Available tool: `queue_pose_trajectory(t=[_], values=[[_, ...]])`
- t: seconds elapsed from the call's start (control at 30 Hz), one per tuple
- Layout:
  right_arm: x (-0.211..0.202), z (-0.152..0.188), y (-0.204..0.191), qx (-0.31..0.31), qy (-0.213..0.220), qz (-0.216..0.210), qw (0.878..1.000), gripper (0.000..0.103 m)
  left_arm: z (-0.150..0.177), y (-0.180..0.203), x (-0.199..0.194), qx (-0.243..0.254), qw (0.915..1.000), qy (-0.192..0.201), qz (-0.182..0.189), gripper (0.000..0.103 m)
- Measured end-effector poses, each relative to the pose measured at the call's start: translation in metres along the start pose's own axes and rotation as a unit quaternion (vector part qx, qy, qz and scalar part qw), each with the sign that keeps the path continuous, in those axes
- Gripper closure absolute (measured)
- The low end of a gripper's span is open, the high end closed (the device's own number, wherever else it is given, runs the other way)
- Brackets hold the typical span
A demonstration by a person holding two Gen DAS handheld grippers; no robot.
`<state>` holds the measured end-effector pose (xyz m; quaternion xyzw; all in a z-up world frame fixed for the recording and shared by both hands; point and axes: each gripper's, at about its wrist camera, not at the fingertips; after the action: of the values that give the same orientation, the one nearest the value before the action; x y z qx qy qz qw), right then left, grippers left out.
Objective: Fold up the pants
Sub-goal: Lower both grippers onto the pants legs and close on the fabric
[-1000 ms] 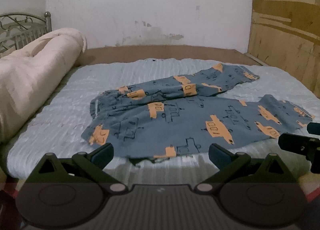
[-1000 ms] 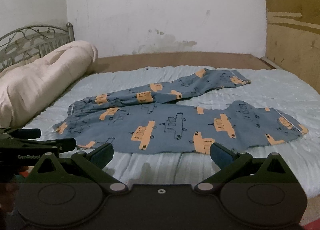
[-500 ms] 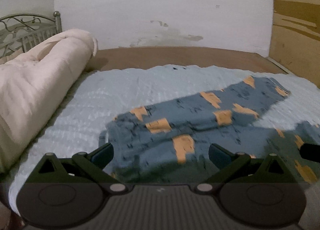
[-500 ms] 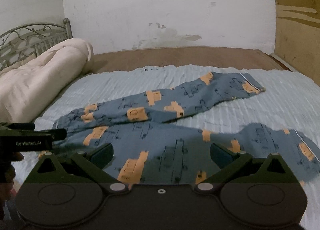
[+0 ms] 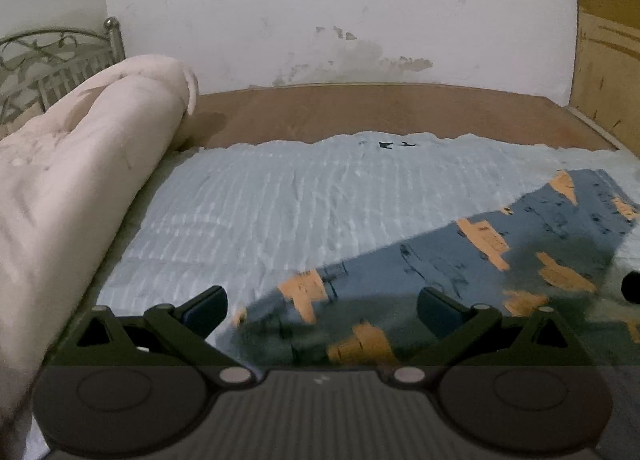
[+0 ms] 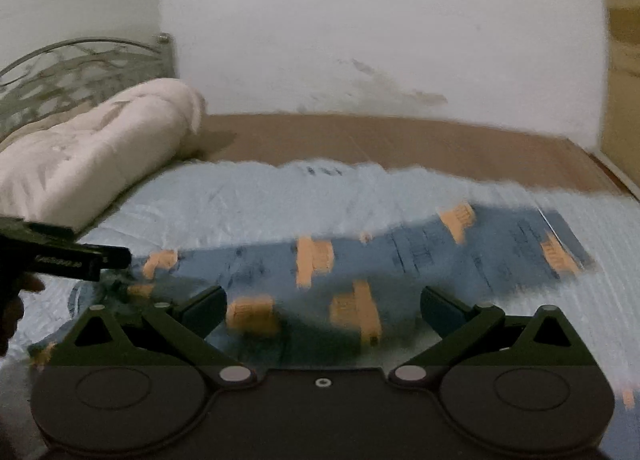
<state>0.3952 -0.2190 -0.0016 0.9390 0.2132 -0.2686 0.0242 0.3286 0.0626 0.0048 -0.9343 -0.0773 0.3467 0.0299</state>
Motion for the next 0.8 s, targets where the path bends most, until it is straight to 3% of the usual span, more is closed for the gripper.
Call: queue_pose_trajectory(t=[0.17,0.33,0.47,0.6,0.73,0.8], values=[[0.067,-0.02,0.03,-0.039,-0.071,-0.134,0.988,0.001,-0.018,-0.009,0.04,0.018,0.9998,-0.004,-0.011,0.0],[0.123,-0.038,0.04,-0.146,-0.101,-0.135,0.975,0.001,-0.031,-0.024,0.083,0.044,0.999,-0.006,0.007,0.0],[0.169,-0.054,0.05,-0.208,-0.128,-0.154,0.957,0.001,-0.038,-0.039,0.115,0.075,0.995,-0.009,0.065,0.0],[0.204,-0.064,0.056,-0.226,-0.156,-0.183,0.944,0.005,-0.04,-0.049,0.14,0.123,0.9816,-0.035,0.143,0.0],[0.23,-0.069,0.056,-0.229,-0.184,-0.215,0.931,0.013,-0.035,-0.054,0.152,0.153,0.97,-0.056,0.18,0.0],[0.239,-0.069,0.052,-0.238,-0.195,-0.204,0.929,0.015,-0.034,-0.058,0.158,0.163,0.9652,-0.072,0.192,0.0]])
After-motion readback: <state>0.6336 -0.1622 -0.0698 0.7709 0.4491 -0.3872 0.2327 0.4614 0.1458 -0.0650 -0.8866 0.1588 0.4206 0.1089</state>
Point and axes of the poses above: each gripper's, at about its wrist camera, not at the fingertips, and x roughly the way its jaws point, y to its right, z to its underside
